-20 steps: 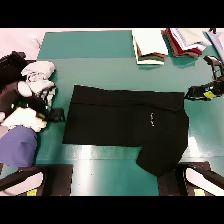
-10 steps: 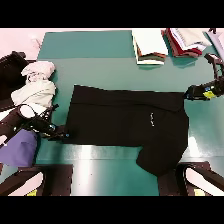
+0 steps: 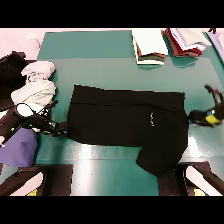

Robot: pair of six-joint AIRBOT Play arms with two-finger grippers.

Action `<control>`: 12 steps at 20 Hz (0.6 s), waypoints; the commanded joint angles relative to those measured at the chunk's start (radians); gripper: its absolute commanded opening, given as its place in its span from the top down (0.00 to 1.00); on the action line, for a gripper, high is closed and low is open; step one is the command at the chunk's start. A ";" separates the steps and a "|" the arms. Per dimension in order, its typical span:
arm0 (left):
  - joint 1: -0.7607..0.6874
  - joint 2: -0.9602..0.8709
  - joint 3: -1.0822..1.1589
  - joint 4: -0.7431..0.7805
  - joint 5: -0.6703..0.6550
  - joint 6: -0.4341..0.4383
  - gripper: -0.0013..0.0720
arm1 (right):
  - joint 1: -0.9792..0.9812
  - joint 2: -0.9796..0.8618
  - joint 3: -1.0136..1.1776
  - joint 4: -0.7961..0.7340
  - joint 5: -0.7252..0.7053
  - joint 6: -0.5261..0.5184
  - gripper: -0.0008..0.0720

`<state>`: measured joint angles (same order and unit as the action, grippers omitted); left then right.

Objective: Fold the shirts.

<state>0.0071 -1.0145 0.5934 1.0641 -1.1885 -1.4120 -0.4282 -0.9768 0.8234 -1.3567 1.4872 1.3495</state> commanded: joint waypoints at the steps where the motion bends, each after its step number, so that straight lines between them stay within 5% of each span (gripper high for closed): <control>1: 0.000 0.012 0.015 -0.007 0.003 0.007 0.95 | -0.162 0.027 -0.204 -0.005 0.032 -0.016 0.20; 5: 0.000 0.012 0.015 -0.007 0.010 0.006 0.95 | -0.172 -0.031 -0.319 -0.005 -0.010 -0.027 0.21; 8: 0.000 0.012 0.015 -0.015 0.017 0.006 0.95 | -0.071 -0.077 -0.336 0.005 -0.074 -0.022 0.30; 11: 0.000 0.012 0.015 -0.026 0.019 0.007 0.95 | 0.026 -0.099 -0.334 0.029 -0.111 -0.022 0.56; 12: 0.000 0.012 0.017 -0.026 0.017 0.007 0.95 | 0.052 -0.095 -0.325 0.026 -0.111 -0.023 0.74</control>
<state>0.0067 -1.0031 0.6086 1.0458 -1.1736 -1.4055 -0.4477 -1.0542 0.5034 -1.3415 1.4380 1.3281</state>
